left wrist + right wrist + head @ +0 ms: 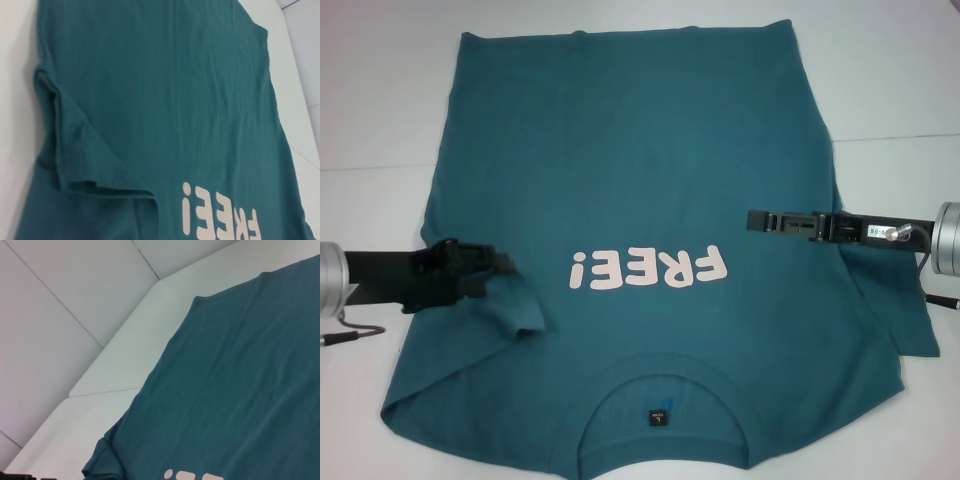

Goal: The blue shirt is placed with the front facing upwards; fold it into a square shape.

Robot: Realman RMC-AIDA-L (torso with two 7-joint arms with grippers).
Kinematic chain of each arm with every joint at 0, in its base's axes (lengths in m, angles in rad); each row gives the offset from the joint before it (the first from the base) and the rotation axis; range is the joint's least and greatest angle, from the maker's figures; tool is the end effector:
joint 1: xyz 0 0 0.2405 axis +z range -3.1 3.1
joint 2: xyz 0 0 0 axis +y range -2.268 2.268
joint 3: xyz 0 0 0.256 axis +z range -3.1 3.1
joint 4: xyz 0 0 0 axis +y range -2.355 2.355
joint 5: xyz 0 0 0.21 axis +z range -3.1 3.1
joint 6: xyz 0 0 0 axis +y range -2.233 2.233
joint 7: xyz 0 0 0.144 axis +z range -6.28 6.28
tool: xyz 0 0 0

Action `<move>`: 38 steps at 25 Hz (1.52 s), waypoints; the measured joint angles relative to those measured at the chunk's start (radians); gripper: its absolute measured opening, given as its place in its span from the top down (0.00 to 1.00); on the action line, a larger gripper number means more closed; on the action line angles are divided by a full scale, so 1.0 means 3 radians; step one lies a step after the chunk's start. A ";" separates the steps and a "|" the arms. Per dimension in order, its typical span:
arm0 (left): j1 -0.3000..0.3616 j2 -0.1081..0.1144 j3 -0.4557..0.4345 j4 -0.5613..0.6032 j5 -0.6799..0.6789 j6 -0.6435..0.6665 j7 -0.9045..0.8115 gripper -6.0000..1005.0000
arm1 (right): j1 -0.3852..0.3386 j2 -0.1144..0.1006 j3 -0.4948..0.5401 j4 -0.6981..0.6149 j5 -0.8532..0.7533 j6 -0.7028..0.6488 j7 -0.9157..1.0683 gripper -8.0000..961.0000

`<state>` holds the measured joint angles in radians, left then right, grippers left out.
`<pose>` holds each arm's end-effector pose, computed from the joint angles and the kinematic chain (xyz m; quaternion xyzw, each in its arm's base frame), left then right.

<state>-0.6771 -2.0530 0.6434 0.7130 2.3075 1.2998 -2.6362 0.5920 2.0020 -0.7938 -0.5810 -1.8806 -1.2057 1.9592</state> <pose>-0.2669 0.3909 0.0170 -0.6864 -0.6893 -0.1823 0.1431 0.2760 0.3877 0.0193 -0.8145 0.4829 0.2524 0.1993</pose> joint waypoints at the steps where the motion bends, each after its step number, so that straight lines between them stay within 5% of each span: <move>1: 0.0009 0.0000 0.0001 0.0010 0.0000 0.0000 0.0009 0.46 | 0.0000 0.0000 0.0002 0.0000 0.0000 -0.0004 0.0000 0.05; 12: 0.0093 -0.0021 0.0001 0.0062 -0.0001 0.0165 0.0352 0.46 | 0.0037 -0.0039 0.0027 -0.0049 0.0034 -0.0173 0.0149 0.05; 20: 0.0132 -0.0059 0.0000 0.0110 -0.0011 0.0229 0.0494 0.46 | 0.0015 -0.0343 0.0030 -0.0153 -0.0001 -0.0340 0.0846 0.05; 25: 0.0228 -0.0146 0.0000 0.0385 -0.0221 0.0595 0.0797 0.46 | -0.0065 -0.0511 0.0165 -0.0467 -0.0392 -0.0603 0.1346 0.05; 32: 0.0532 -0.0230 -0.0002 0.0491 -0.0726 0.1198 0.2274 0.46 | -0.0084 -0.0549 0.0581 -0.0590 -0.1098 -0.0910 0.1520 0.05; 38: 0.0676 -0.0246 -0.0016 0.0453 -0.0759 0.1265 0.2408 0.46 | -0.0096 -0.0579 0.0822 -0.0631 -0.1644 -0.1061 0.1615 0.06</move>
<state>-0.4742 -2.1269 0.6386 0.8488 2.0796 1.6794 -1.9139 0.5631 1.8283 -0.5472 -0.7704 -2.3737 -1.5241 2.4436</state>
